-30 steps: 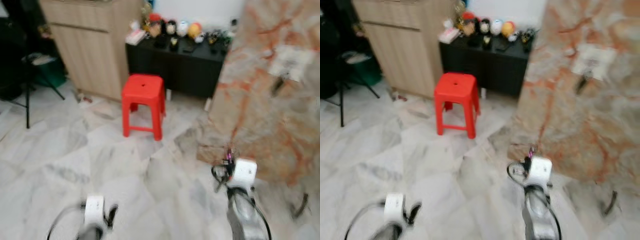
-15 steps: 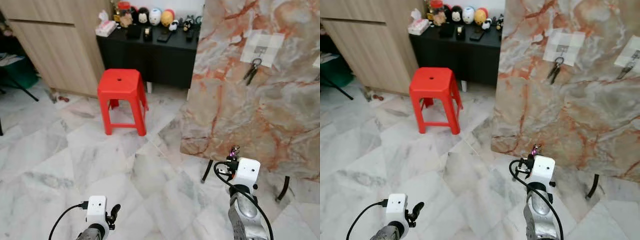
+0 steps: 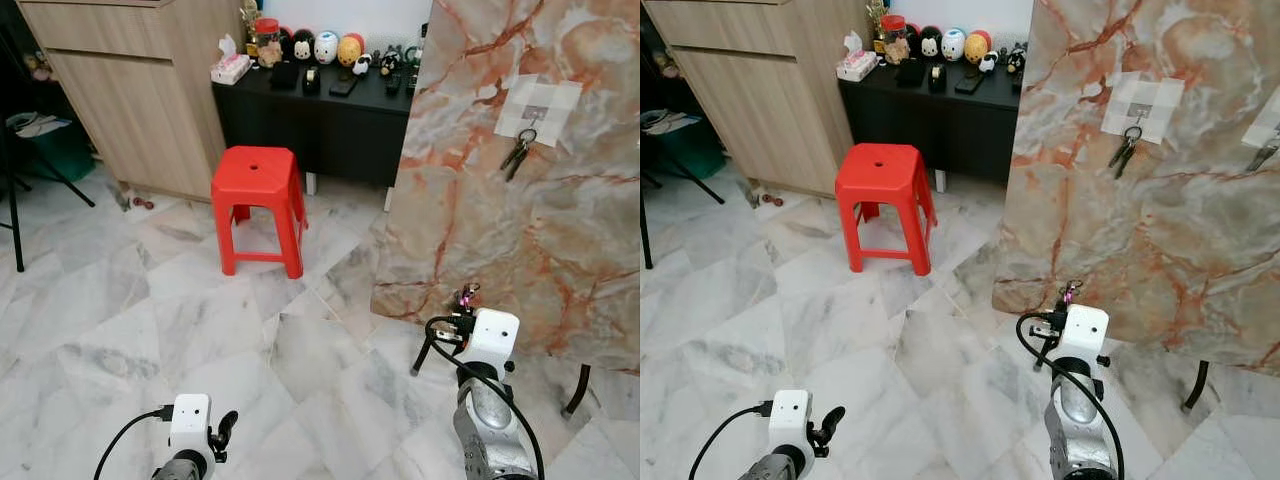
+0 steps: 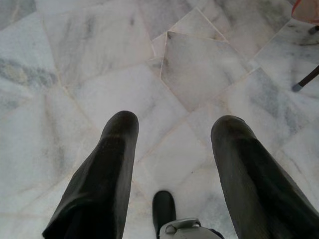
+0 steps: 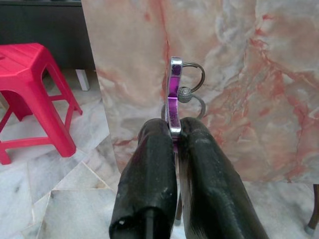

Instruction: Hang keys on a hook

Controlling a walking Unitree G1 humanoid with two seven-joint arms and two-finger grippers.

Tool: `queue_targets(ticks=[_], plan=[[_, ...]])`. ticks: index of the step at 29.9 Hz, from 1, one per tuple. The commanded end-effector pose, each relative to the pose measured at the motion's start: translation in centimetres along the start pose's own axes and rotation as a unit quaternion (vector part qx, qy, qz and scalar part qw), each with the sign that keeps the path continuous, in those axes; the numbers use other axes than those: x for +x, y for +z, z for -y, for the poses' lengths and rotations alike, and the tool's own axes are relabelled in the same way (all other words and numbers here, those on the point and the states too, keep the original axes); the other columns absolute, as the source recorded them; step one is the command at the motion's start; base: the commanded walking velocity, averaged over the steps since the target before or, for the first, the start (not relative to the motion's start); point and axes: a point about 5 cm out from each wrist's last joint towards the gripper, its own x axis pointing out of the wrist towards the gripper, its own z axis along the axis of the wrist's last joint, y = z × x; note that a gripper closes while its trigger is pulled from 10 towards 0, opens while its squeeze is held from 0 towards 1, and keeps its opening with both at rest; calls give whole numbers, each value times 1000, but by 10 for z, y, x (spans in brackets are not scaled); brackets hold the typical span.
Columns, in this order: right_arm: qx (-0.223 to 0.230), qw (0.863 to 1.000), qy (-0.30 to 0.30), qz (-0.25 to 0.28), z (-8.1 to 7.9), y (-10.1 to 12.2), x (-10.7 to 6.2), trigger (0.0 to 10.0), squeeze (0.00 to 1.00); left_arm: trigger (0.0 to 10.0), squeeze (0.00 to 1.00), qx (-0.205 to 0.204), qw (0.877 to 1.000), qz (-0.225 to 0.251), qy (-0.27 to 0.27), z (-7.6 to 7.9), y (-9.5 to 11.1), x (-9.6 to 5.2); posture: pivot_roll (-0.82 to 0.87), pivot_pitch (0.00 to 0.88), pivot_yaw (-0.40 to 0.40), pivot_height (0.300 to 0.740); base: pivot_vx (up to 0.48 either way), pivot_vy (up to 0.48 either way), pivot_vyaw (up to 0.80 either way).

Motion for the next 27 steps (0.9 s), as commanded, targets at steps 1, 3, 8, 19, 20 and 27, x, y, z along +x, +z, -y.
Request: queue_targets(ticks=[1, 3, 8, 19, 20, 27], plan=[[0, 1000, -4, 8, 1, 3, 2, 10000, 0, 10000, 0, 9, 1000, -9, -4, -1, -4, -2, 101, 40, 2, 740, 0, 0, 0], [-9, 1000, -4, 5, 1, 2, 2, 10000, 0, 10000, 0, 10, 1000, -10, -5, 0, -4, -2, 103, 40, 2, 740, 0, 0, 0], [-6, 1000, -5, 5, 1, 2, 2, 10000, 0, 10000, 0, 11, 1000, -7, -5, 0, -3, -1, 106, 57, 0, 740, 0, -247, 0], [-7, 1000, -10, 7, 2, 4, 5, 10000, 0, 10000, 0, 11, 1000, -6, -3, -2, -3, -1, 107, 70, 6, 740, 0, -311, 0], [-7, 1000, -10, 6, 1, 5, 5, 10000, 0, 10000, 0, 11, 1000, -6, -3, -2, -3, -1, 107, 72, 7, 740, 0, -307, 0], [-6, 1000, -10, 8, 0, 6, 7, 10000, 0, 10000, 0, 11, 1000, -4, -1, -3, -2, -2, 110, 75, 8, 740, 0, -311, 0]])
